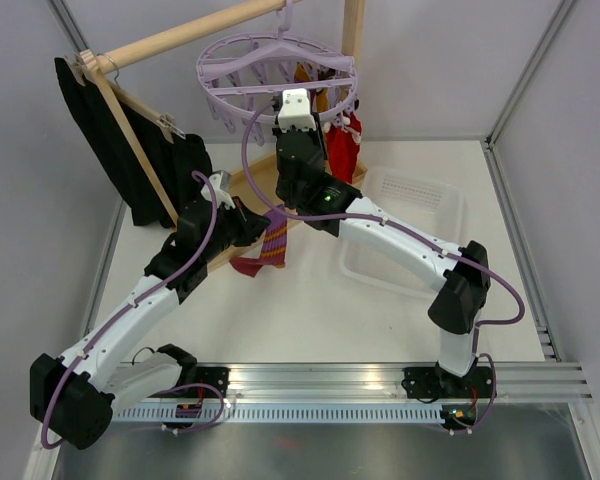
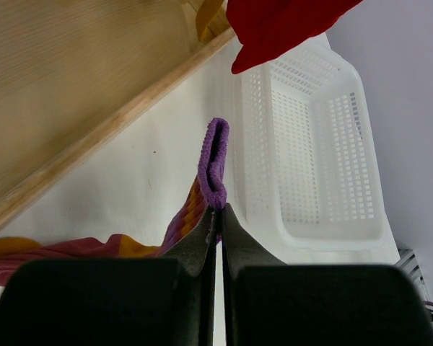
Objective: Clip the socks to the hanger
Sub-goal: Open the clamp at the hanger.
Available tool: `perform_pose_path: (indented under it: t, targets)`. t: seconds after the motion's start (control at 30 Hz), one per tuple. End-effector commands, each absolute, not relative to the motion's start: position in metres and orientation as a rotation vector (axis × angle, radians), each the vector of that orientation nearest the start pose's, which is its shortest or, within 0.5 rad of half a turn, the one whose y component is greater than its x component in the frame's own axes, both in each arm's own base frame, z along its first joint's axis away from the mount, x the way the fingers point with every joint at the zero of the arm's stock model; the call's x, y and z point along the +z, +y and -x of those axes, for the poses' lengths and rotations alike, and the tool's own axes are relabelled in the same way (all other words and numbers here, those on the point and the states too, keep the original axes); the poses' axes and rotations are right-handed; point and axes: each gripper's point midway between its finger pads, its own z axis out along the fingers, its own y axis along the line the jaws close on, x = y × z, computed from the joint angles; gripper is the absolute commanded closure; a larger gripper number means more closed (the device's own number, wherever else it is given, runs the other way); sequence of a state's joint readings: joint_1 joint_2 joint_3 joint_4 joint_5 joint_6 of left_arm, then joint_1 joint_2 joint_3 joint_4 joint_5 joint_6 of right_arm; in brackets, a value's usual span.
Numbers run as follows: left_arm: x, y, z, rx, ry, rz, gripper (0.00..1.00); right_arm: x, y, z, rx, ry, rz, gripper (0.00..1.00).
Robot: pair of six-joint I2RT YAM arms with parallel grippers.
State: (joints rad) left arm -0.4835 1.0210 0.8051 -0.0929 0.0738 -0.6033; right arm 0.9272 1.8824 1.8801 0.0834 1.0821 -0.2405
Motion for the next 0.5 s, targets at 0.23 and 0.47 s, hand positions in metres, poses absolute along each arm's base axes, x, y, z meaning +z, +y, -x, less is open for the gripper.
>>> perform_pose_path:
  t: [0.23,0.47]
  targets:
    - [0.304,-0.214,-0.302,-0.931,1.723,-0.046,0.98,0.421,0.288,-0.415,-0.201,1.520,-0.062,0.78]
    - [0.334,-0.223,-0.307,-0.954,1.611,-0.116,0.98,0.423,0.287,-0.409,-0.156,1.560,-0.064,0.94]
